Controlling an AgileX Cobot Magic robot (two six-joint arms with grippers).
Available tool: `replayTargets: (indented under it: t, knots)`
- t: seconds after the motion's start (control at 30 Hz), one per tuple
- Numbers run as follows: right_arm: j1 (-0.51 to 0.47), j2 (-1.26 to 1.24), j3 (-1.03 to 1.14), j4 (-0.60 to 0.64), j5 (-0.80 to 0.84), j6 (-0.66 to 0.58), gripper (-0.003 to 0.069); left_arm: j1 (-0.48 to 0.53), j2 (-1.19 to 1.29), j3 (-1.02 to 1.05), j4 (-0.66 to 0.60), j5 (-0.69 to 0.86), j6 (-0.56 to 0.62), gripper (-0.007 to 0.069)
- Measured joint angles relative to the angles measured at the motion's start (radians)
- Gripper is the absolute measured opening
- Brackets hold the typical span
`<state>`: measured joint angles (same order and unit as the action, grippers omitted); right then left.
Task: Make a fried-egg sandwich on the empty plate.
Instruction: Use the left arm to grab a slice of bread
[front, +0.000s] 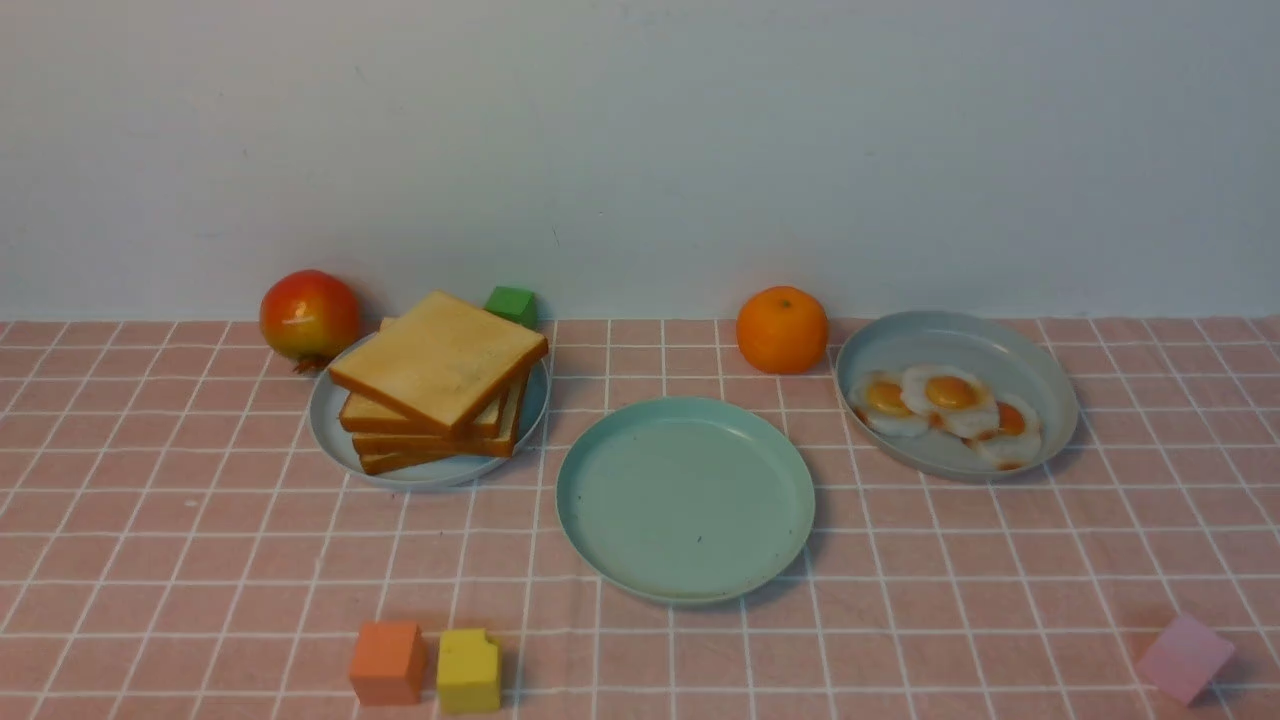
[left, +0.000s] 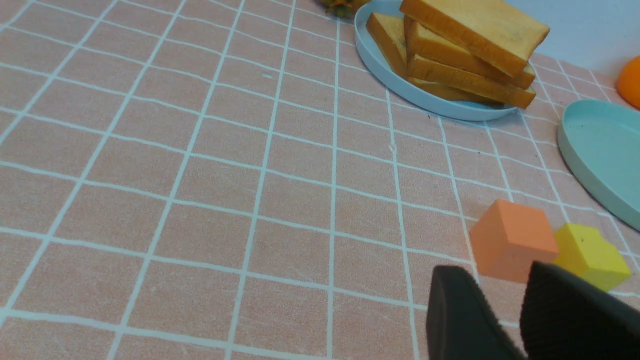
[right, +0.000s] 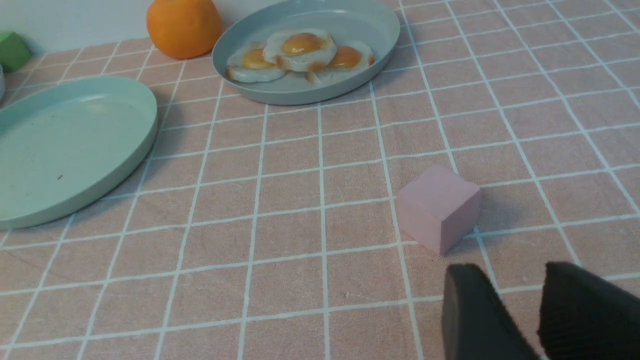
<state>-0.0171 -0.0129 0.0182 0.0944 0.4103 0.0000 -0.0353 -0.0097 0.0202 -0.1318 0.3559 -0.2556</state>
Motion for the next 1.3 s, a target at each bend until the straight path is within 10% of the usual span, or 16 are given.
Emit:
replayTargets:
  t: [1.07, 1.3]
  knots:
    - [0.000, 0.000, 0.000, 0.001, 0.000, 0.000, 0.0239, 0.000, 0.000, 0.002, -0.002, -0.016, -0.004, 0.0239]
    - [0.000, 0.000, 0.000, 0.001, 0.000, 0.000, 0.0239, 0.001, 0.000, 0.008, -0.341, -0.167, -0.203, 0.0239]
